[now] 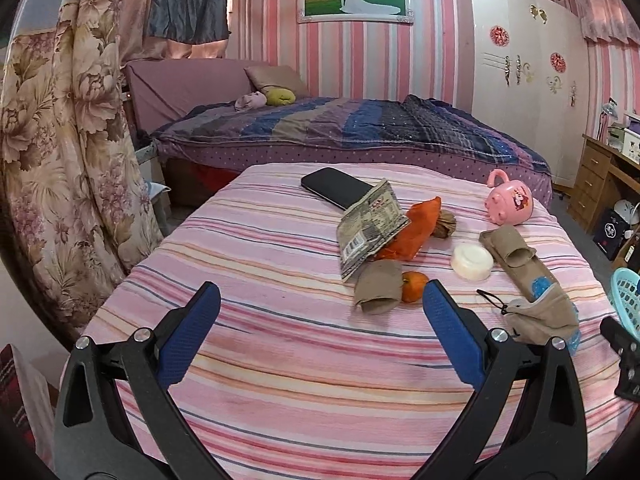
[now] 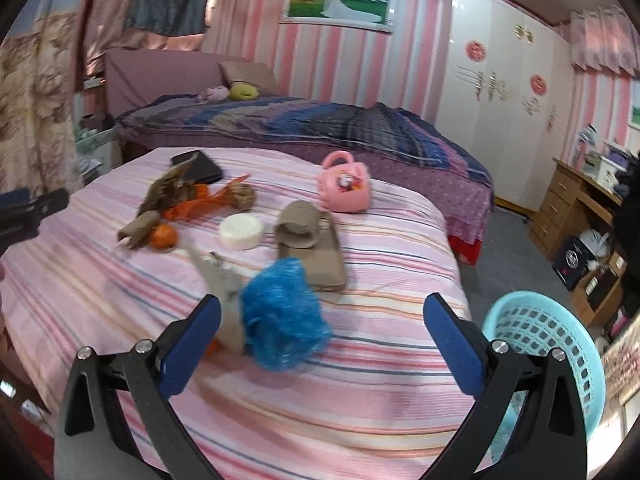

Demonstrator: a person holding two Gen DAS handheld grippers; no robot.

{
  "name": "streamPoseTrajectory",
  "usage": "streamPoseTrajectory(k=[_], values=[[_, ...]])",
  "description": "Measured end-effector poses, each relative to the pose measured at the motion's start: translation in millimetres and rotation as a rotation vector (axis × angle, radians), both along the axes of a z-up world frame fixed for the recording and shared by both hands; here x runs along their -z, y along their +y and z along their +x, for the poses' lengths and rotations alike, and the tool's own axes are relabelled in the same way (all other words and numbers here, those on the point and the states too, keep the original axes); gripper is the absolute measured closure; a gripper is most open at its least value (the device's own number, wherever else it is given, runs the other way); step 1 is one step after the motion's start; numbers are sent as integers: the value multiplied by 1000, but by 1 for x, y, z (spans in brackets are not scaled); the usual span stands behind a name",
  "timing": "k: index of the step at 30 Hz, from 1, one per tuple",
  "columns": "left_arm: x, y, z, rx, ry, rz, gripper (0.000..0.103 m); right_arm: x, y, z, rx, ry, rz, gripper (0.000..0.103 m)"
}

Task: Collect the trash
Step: 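Reach the right tool to the beige folded paper and close on it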

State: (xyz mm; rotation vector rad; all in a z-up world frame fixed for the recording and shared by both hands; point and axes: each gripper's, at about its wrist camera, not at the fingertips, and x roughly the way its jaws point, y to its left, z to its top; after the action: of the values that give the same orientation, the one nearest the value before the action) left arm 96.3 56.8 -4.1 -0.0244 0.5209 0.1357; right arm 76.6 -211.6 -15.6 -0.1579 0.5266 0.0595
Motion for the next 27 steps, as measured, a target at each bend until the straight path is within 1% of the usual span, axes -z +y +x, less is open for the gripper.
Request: streamPoseTrajectory(k=[6,9,10,11,13,14,16,17,19,22,25,27], values=[[2,8,-1,-30,4,-1,5,9,19,12,-52,41,5,5],[3,10,1,-35,7,-1,5,11,28,18,-74,41,1,7],[3,10,1,-36,9,-1,5,10,32,21,-85,40,-7,12],[3,10,2,-36,11,-1,5,11,35,23,-94,43,-11,15],[4,11,3,-35,15,-2,5,12,43,28,-122,61,-10,26],[4,12,2,-34,15,-1,5,13,44,31,-132,68,-8,29],[3,13,2,-35,14,-3,5,15,53,36,-157,89,-15,47],[3,13,2,-36,13,-7,5,16,55,38,-163,95,-20,52],[3,15,4,-39,14,-17,5,20,61,43,-184,115,-24,73],[3,15,6,-42,16,-24,5,22,64,47,-196,118,-31,88],[3,11,8,-41,22,-27,5,14,59,45,-196,81,-10,92],[3,8,9,-35,23,-29,5,7,52,42,-191,49,8,93]])
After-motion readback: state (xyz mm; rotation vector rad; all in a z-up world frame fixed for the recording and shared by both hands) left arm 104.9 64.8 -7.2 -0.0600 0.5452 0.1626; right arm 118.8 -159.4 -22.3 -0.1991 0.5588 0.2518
